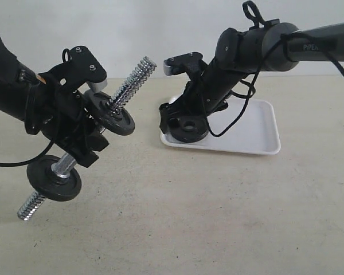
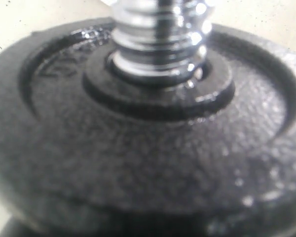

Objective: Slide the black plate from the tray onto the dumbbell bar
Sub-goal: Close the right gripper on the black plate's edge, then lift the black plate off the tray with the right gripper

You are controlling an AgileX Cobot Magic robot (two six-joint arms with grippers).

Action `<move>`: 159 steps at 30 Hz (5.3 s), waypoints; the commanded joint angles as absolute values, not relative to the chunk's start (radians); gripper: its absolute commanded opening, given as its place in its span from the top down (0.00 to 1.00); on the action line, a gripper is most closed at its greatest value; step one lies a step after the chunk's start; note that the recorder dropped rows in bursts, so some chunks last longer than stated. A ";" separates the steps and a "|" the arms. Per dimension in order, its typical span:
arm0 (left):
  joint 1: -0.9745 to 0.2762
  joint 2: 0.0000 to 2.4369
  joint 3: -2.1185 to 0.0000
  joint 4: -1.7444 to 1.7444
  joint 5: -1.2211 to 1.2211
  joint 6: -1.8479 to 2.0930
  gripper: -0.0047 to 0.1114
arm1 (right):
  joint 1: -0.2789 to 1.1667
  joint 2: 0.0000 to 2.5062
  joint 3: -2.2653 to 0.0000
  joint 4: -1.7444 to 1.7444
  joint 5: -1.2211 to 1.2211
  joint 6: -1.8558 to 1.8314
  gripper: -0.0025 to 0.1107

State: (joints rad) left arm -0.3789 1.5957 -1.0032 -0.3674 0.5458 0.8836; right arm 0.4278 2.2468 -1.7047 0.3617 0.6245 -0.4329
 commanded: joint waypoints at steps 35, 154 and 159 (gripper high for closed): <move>-0.380 1.537 -1.029 -0.408 0.453 0.899 0.92 | 0.428 2.314 -1.717 -0.090 0.595 0.078 0.06; -0.380 1.537 -1.029 -0.408 0.470 0.899 0.92 | 0.428 2.124 -1.717 -0.169 0.781 0.166 0.98; -0.380 1.537 -1.029 -0.408 0.472 0.899 0.92 | 0.410 2.124 -1.717 -0.158 0.822 0.166 0.98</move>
State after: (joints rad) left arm -0.3789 1.5957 -1.0032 -0.3674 0.5654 0.8984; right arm 0.4285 2.1539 -1.7064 -0.1513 0.8214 0.1689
